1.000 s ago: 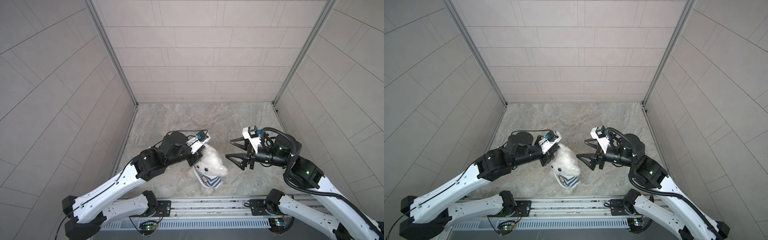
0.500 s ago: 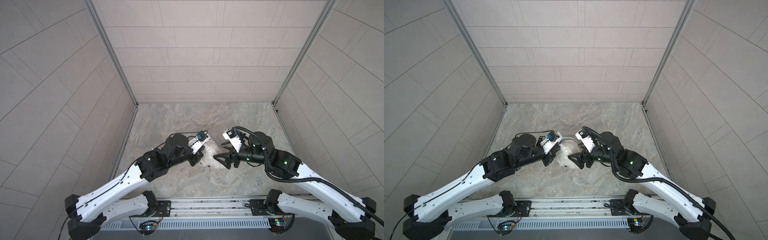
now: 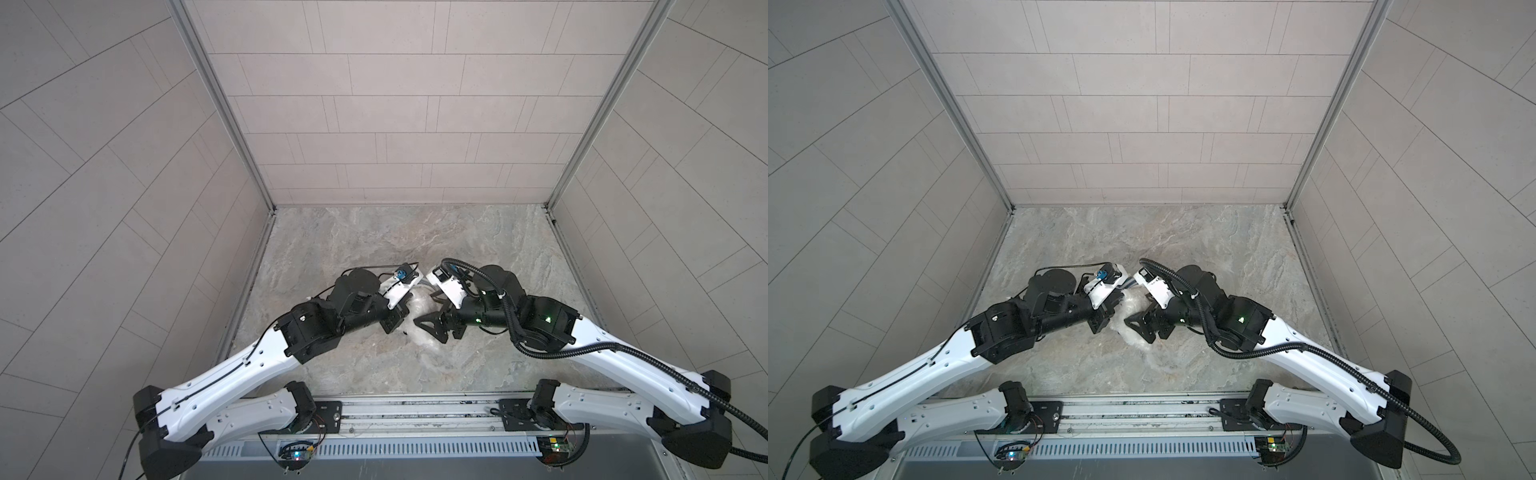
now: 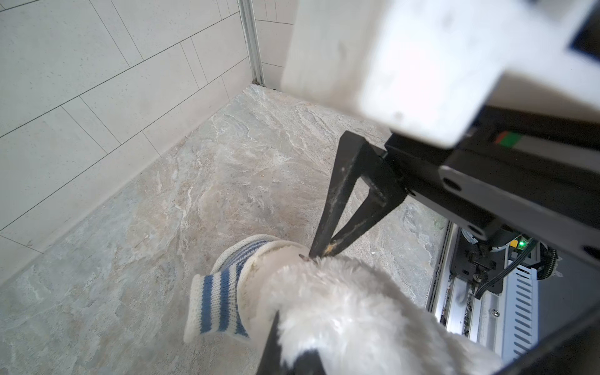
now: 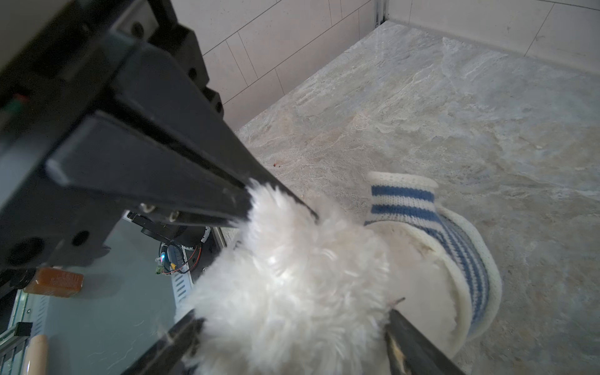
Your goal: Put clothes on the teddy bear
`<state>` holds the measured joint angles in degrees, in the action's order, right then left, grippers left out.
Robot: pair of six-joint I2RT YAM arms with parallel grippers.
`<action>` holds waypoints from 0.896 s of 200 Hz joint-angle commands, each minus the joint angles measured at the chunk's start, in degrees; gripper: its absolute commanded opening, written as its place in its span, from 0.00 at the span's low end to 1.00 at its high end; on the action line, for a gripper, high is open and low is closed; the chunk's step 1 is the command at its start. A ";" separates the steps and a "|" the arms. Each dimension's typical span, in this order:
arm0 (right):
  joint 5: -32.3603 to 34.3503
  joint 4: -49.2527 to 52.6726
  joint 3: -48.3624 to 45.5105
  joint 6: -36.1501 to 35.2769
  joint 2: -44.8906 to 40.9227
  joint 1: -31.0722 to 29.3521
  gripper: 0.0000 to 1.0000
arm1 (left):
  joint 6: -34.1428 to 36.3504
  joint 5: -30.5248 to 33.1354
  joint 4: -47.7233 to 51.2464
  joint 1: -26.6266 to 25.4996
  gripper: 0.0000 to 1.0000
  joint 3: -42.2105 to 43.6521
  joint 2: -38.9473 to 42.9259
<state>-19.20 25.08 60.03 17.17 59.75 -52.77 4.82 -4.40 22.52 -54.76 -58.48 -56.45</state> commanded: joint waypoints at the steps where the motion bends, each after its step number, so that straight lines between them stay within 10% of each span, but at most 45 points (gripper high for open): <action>1: 2.33 0.06 1.48 1.45 0.08 -0.88 0.89 | -1.14 1.86 -1.76 0.18 0.00 0.12 -0.23; 80: 9.63 2.20 1.52 3.22 0.90 -2.95 0.93 | -3.12 3.29 -1.54 0.18 0.00 -0.48 -1.12; 179: 13.96 5.41 -0.12 -0.58 3.23 -3.08 0.50 | -6.08 2.49 3.96 0.18 0.00 -0.60 2.27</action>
<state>-8.12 27.57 60.51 17.82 63.02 -55.86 0.19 -2.39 25.63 -54.76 -58.48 -56.01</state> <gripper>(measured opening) 0.557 0.053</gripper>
